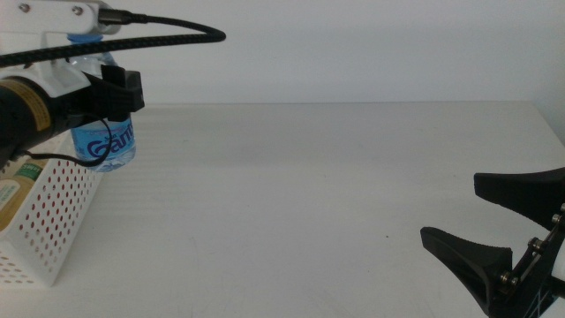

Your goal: Use arms to grab the bottles and put them into the dustbin to the left of the table.

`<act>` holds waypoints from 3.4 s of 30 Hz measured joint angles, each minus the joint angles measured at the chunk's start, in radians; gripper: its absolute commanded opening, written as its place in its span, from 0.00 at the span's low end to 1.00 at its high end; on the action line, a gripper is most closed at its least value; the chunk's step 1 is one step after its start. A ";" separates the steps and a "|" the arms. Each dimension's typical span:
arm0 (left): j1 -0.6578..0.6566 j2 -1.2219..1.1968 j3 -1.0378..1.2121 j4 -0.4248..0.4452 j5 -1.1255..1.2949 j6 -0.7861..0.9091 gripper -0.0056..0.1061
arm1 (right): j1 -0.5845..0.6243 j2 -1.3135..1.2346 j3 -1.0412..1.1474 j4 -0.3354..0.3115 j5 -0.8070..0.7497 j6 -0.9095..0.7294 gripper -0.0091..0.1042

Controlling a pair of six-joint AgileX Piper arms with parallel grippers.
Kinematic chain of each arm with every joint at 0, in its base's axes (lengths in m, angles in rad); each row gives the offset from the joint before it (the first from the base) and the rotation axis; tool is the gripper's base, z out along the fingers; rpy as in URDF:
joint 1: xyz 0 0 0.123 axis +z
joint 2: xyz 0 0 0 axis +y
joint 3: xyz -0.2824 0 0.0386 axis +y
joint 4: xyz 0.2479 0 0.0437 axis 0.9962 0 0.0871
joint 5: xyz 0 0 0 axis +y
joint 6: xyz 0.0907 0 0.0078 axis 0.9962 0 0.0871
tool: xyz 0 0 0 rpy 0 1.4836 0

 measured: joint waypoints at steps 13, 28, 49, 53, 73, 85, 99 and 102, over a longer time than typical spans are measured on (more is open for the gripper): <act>0.002 -0.024 -0.170 -0.496 0.480 0.556 0.01 | 0.000 0.000 0.000 0.000 0.000 0.000 0.68; 0.321 0.211 -0.540 -0.780 0.969 0.941 0.01 | 0.000 0.000 0.000 0.000 0.000 0.000 0.68; 0.500 0.531 -0.669 -0.830 1.054 1.093 0.01 | 0.000 0.000 0.000 0.000 0.000 0.000 0.68; 0.500 0.575 -0.669 -0.808 1.043 1.098 0.09 | 0.000 0.000 0.000 0.000 0.000 0.000 0.68; 0.499 0.595 -0.692 -0.772 1.023 1.057 0.86 | 0.000 0.000 0.000 0.000 0.000 0.000 0.68; 0.387 0.296 -0.600 -0.814 0.934 1.028 0.86 | 0.000 0.000 0.000 0.000 0.000 0.000 0.68; 0.282 -0.245 -0.198 -0.941 0.670 1.028 0.86 | 0.000 0.000 0.000 0.000 0.000 0.000 0.68; 0.281 -0.325 -0.161 -0.982 0.689 1.062 0.86 | 0.000 0.000 0.000 0.000 0.000 0.000 0.68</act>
